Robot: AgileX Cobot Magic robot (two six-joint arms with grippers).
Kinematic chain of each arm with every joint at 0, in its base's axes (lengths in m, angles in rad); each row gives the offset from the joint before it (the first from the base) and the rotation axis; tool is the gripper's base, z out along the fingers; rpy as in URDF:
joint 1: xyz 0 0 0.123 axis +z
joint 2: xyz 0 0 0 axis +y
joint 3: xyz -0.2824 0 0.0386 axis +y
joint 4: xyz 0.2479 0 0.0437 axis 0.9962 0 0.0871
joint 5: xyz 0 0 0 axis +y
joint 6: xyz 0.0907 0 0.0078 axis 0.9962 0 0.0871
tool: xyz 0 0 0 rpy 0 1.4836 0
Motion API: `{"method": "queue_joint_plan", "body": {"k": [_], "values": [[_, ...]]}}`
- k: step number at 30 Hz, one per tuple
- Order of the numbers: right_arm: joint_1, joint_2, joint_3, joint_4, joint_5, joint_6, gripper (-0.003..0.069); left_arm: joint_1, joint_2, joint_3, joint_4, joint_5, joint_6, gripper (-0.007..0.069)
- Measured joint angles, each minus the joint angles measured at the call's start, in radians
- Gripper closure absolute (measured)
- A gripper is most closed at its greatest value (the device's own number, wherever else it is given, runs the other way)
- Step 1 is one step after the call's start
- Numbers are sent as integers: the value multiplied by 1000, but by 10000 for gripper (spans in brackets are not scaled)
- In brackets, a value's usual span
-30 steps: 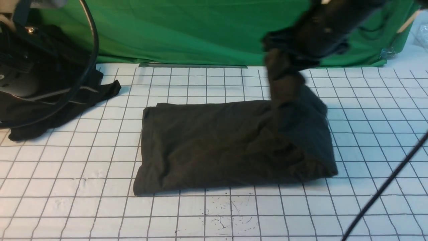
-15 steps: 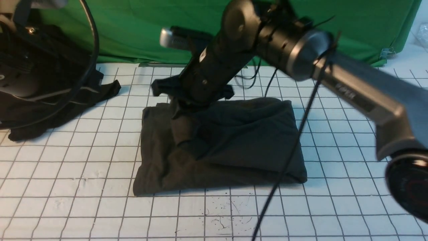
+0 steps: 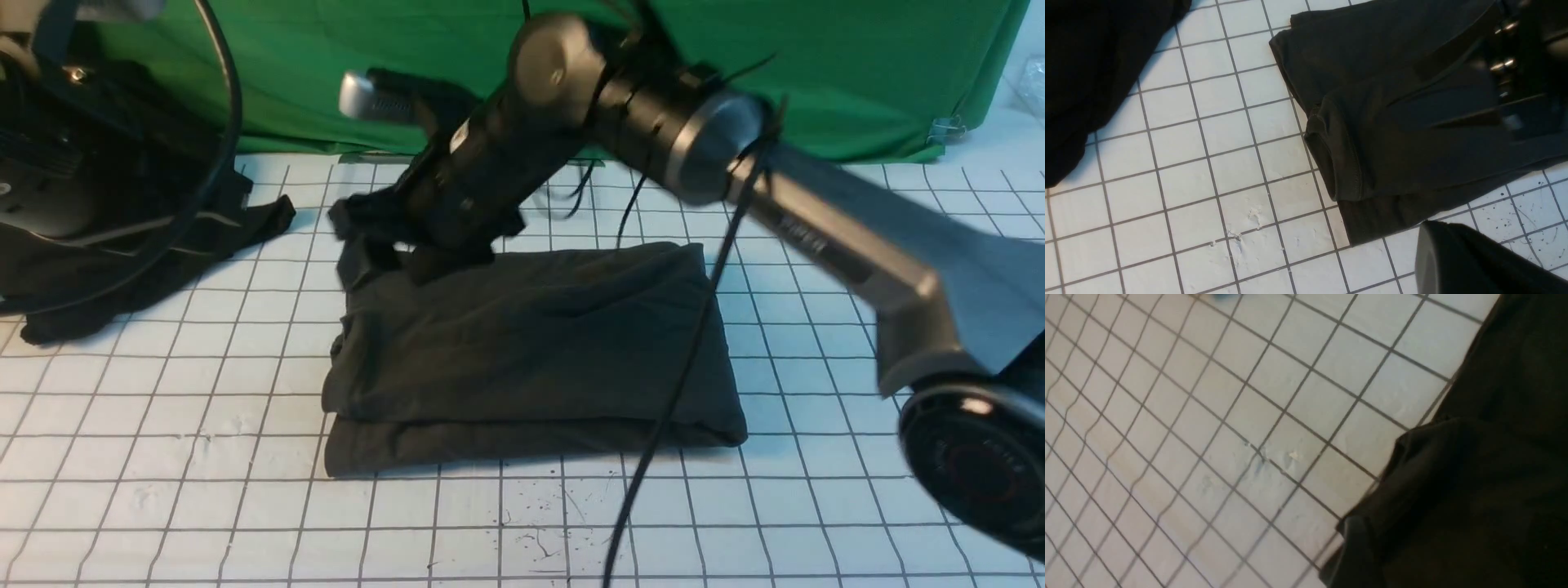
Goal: Fold a long-sleeved shirt over a white checkered tablecloth.
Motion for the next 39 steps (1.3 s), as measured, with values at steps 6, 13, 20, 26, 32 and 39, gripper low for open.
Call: {"method": "queue_joint_plan", "body": {"k": [6, 13, 20, 26, 32, 39], "values": [[-116, -72, -67, -156, 101, -53, 515, 0, 49, 0, -40, -27, 20, 627], [-203, -226, 100, -248, 109, -96, 648, 0, 220, 1, -169, -72, 110, 627], [-205, -293, 388, -303, 110, -98, 650, 0, 411, -23, -298, -155, 184, 627], [-207, -262, 559, -314, 63, -98, 651, 0, 648, -39, -325, -186, 230, 627], [-208, -232, 726, -335, -34, -90, 651, 0, 729, -40, -250, -187, 153, 627], [-227, -247, 822, -319, -102, -64, 652, 0, 721, -45, -176, -156, 66, 627]]}}
